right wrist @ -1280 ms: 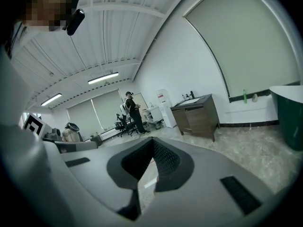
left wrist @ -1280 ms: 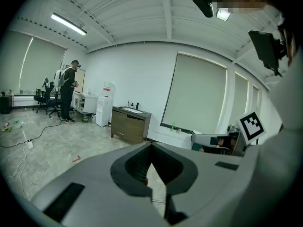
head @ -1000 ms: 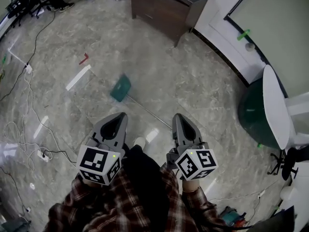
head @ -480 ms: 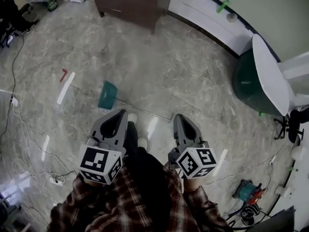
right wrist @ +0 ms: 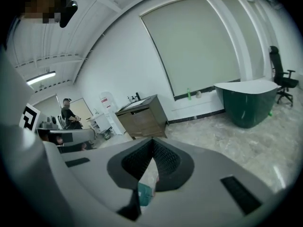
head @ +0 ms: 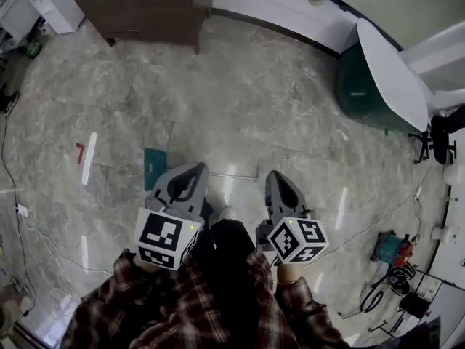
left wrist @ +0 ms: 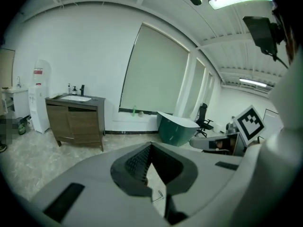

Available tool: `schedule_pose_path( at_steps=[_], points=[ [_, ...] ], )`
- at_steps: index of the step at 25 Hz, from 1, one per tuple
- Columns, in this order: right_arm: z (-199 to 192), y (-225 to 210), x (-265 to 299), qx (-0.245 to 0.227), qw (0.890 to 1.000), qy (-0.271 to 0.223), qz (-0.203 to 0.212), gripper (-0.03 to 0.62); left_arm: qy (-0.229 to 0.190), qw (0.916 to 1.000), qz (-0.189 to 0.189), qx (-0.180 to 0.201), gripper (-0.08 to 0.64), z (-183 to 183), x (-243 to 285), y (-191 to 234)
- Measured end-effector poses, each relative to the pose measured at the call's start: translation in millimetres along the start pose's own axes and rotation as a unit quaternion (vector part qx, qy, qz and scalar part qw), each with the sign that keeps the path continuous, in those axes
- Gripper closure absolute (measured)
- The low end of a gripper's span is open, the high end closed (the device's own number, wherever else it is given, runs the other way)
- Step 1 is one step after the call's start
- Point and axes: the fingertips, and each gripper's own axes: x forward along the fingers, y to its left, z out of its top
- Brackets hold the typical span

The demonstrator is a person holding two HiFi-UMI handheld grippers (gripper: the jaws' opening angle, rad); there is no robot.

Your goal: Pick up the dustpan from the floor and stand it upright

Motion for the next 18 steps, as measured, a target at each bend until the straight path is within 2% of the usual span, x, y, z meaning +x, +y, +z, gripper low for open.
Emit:
schedule_pose_path(
  at_steps=[7,12,16,18],
  points=[
    [-19,-42,7,0.03,0.998,0.022,-0.055,0.581,0.05,0.9981,-0.036,-0.006,0.558,-23,58,-4],
    [-35,-75,14,0.014,0.995,0.046,-0.085,0.581,0.07,0.997,-0.029,-0.018,0.558,-38,91,-8],
    [-55,-97,28,0.021,0.993,0.07,-0.096,0.581,0.087,0.9955,-0.029,-0.026,0.558,-56,115,-11],
    [-68,-109,36,0.006,0.991,0.085,-0.107,0.581,0.1,0.994,-0.032,-0.03,0.558,-69,127,-13]
  ],
)
